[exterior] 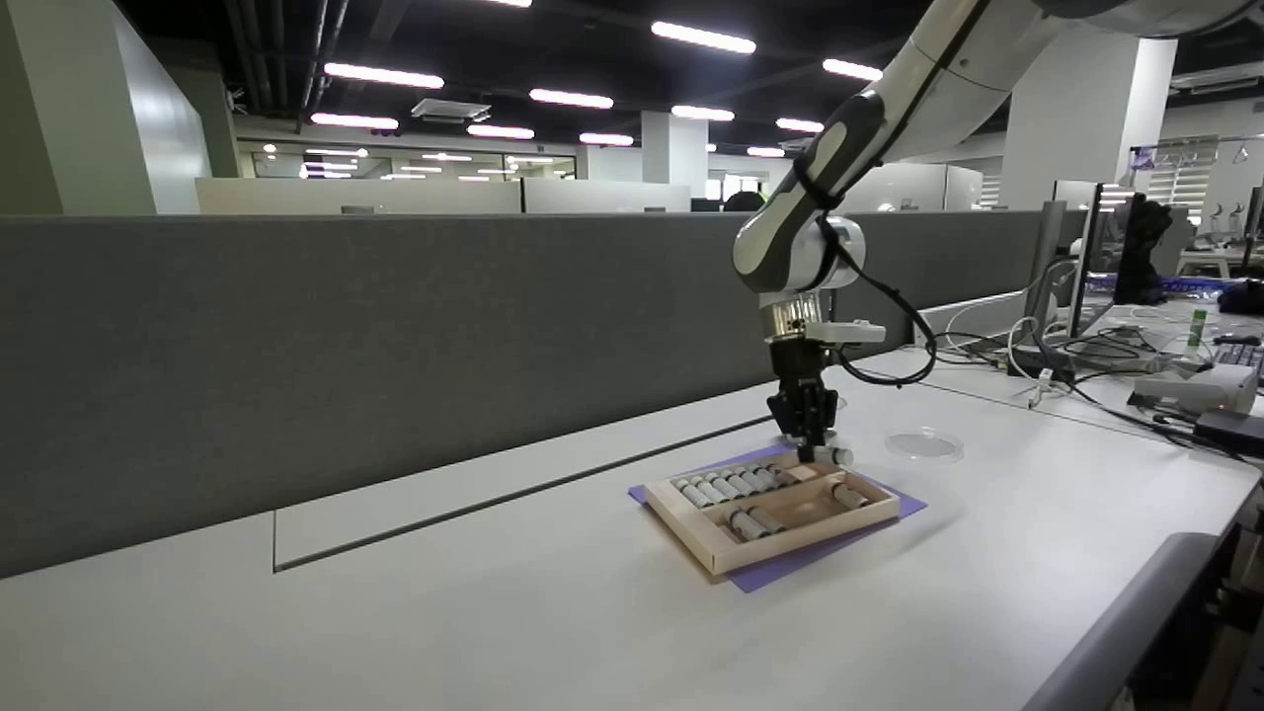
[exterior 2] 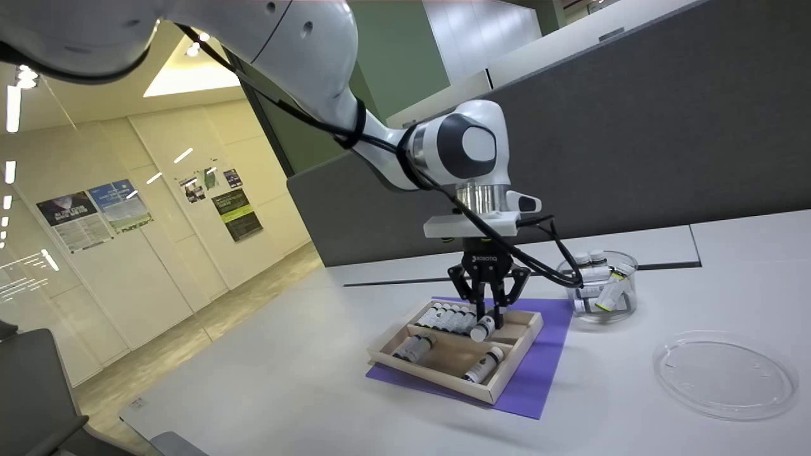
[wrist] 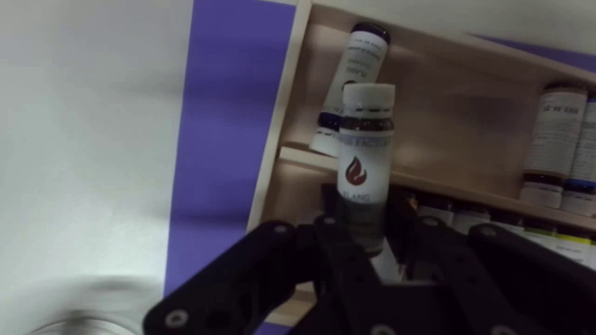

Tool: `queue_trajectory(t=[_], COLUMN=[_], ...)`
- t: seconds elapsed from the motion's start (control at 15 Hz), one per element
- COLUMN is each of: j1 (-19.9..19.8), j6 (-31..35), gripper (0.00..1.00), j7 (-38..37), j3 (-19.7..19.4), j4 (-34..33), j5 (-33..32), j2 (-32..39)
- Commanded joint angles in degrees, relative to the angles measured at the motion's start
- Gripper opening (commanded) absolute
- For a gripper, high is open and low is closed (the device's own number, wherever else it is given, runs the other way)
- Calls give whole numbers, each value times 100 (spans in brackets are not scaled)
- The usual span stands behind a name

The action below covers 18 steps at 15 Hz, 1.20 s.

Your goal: Pick up the bottle and put it in the bowl

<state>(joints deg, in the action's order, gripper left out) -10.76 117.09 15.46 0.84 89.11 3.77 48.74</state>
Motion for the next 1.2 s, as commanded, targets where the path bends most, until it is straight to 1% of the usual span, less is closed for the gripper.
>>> queue_trajectory(t=[0.0, 0.2, 0.33, 0.47, 0.67, 0.87, 0.93, 1.13], j1=[-187, -339, -472, -570, -742, -1048, -1153, -1416], j6=[-444, -918, -1638, -2292, -3323, -4340, -4655, -5326], gripper=[5, 5, 5, 5, 5, 5, 5, 5], j7=[457, 934, 1247, 1381, 1309, 1247, 1242, 1167], j3=[209, 307, 351, 279, 7, -277, -324, -360], j4=[-84, -133, -380, -639, -1112, -1778, -2015, -2666], j5=[218, 357, 476, 532, 398, 368, 402, 495], j2=[-136, -266, -221, -143, 57, 491, 641, 1087])
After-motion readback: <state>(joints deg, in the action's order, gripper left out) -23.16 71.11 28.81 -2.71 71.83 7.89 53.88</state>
